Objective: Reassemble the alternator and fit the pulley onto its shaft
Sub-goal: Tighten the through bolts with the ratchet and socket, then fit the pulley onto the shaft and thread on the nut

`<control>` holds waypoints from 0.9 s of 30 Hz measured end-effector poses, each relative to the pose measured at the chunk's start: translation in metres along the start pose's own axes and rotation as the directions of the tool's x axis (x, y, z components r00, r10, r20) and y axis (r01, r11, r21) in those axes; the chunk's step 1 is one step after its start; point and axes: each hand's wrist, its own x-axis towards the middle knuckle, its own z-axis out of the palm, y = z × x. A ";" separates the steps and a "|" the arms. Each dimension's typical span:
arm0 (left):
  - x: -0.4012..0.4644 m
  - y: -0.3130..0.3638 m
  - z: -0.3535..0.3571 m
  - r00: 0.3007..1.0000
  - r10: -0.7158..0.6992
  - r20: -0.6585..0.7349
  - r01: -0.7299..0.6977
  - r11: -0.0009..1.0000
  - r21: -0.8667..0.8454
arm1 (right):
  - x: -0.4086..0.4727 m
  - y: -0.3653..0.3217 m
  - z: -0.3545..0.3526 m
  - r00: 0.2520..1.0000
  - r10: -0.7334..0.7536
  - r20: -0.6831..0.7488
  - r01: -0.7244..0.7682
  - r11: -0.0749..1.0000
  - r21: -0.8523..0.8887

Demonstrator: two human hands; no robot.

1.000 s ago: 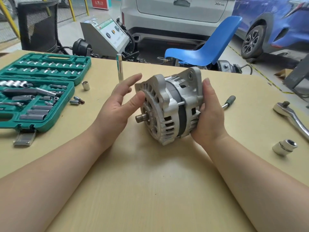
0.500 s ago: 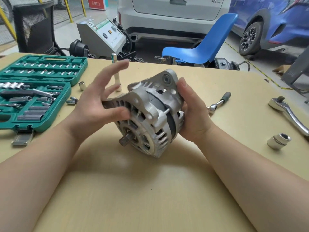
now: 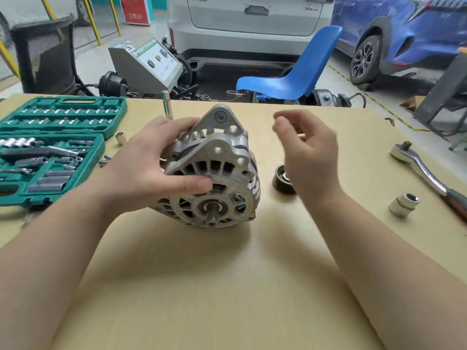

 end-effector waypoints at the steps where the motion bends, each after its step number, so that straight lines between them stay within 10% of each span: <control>1: 0.000 0.002 0.000 1.000 0.001 -0.018 -0.001 1.000 0.023 | 0.010 0.000 -0.013 1.000 -0.011 -0.019 0.008 0.988 -0.152; 5: -0.001 0.004 -0.005 0.987 0.016 -0.157 -0.019 1.000 -0.017 | 0.028 0.007 -0.044 0.901 0.385 0.202 -0.112 0.654 -0.748; 8: -0.005 0.002 -0.003 0.967 0.006 -0.254 -0.031 0.995 -0.093 | 0.020 0.014 -0.041 0.787 0.517 0.337 0.055 0.485 -0.873; 16: -0.002 0.001 0.003 0.974 -0.214 -0.079 0.145 0.848 -0.511 | 0.016 0.020 -0.038 0.797 0.446 0.407 0.104 0.563 -0.820; 27: 0.001 0.008 0.004 0.950 -0.229 -0.214 0.094 0.860 -0.501 | 0.013 0.031 -0.022 0.811 0.368 0.454 0.080 0.699 -0.710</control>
